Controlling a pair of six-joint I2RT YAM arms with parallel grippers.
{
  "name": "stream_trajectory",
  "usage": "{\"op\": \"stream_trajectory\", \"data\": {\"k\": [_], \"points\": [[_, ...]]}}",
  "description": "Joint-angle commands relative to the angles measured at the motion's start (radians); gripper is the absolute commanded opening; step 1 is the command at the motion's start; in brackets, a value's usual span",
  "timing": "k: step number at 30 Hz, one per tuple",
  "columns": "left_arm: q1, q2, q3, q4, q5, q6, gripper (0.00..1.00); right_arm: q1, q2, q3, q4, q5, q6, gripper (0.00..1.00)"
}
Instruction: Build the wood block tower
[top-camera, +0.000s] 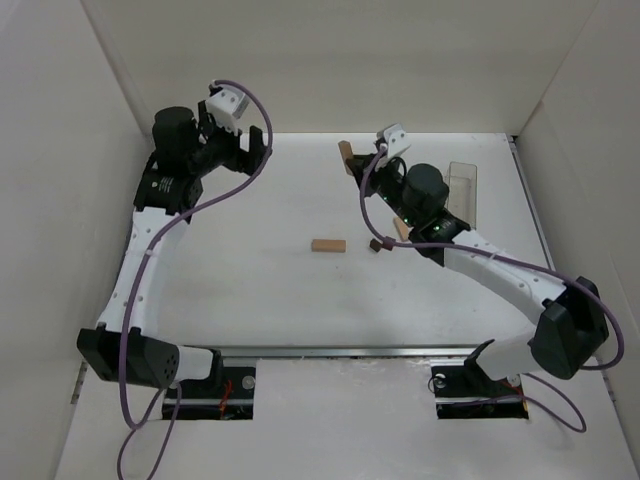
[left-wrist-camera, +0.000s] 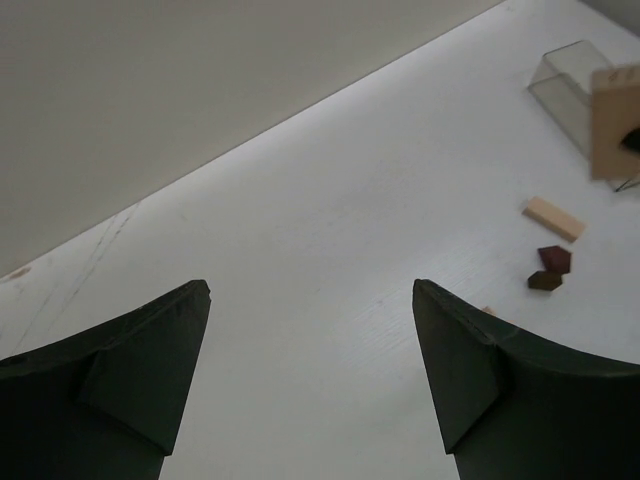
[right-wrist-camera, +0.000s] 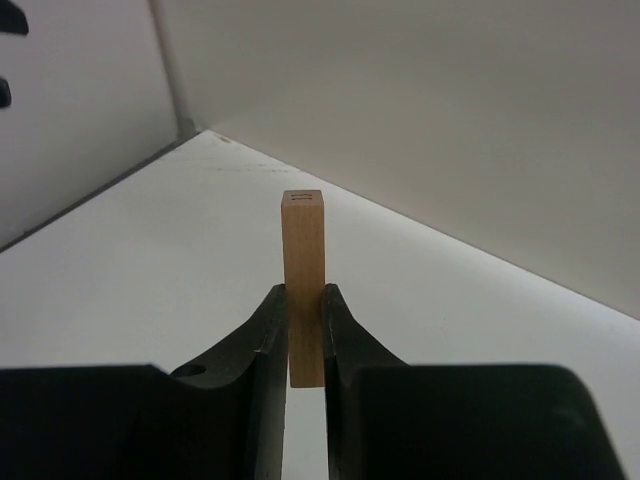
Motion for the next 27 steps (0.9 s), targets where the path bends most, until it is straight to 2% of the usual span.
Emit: {"op": "stream_trajectory", "data": {"k": [1,4,7,15,20,27], "points": [[-0.079,0.057,0.146,-0.057,0.02,-0.119,0.8,0.036,0.027,-0.033,0.146,0.077,0.024,0.0],[-0.153,0.086,0.191,-0.057,0.009,-0.18,0.81,0.066,0.016,-0.042,0.186,0.096,0.024,0.0],[-0.176,0.106,0.203,-0.024,0.032,-0.271,0.82,0.092,0.016,-0.051,0.186,0.108,0.024,0.0],[-0.299,0.14,0.171,-0.051,0.058,-0.314,0.82,0.157,0.007,-0.071,0.186,0.147,0.015,0.0],[-0.319,0.149,0.162,-0.051,0.058,-0.364,0.82,0.177,0.007,-0.081,0.186,0.165,-0.005,0.0],[-0.328,0.194,0.186,-0.14,0.069,-0.344,0.68,0.195,-0.013,-0.09,0.186,0.174,-0.005,0.0]]}}
